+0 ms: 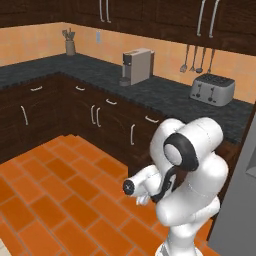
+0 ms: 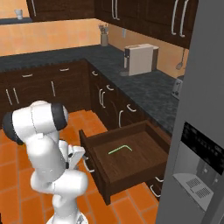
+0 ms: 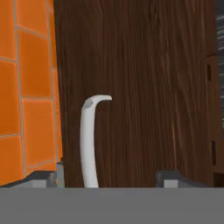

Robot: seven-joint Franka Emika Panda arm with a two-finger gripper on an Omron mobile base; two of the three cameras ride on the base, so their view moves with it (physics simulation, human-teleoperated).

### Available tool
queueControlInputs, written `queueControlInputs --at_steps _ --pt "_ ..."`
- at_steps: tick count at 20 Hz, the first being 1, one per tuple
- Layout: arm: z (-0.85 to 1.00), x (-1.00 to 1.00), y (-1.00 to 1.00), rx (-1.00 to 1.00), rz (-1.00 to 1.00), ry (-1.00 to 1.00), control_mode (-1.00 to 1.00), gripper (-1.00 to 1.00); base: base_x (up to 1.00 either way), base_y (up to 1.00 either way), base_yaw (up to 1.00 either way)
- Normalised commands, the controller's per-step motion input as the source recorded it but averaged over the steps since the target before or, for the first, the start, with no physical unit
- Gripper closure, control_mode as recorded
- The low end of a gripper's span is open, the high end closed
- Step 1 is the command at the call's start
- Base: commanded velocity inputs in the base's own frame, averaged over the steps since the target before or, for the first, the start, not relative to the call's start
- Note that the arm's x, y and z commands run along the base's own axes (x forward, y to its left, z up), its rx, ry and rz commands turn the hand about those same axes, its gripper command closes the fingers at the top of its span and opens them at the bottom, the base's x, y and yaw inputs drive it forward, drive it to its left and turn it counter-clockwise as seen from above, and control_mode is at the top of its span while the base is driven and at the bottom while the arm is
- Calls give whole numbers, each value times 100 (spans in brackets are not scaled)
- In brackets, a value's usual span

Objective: Take a straw from the drawer in front and place it inside the glass cup on the dining counter.

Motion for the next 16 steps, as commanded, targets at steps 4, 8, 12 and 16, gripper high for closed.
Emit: queueControlInputs --at_steps 4,8,12,16 --pt "71 0 0 38 0 62 -100 -100 0 0 0" --pt "100 -29 -26 31 0 12 -100 -100 0 0 0" --pt "100 -5 -51 25 -1 5 -100 -100 0 0 0" --pt "55 72 -42 10 -4 25 -100 -100 0 0 0"
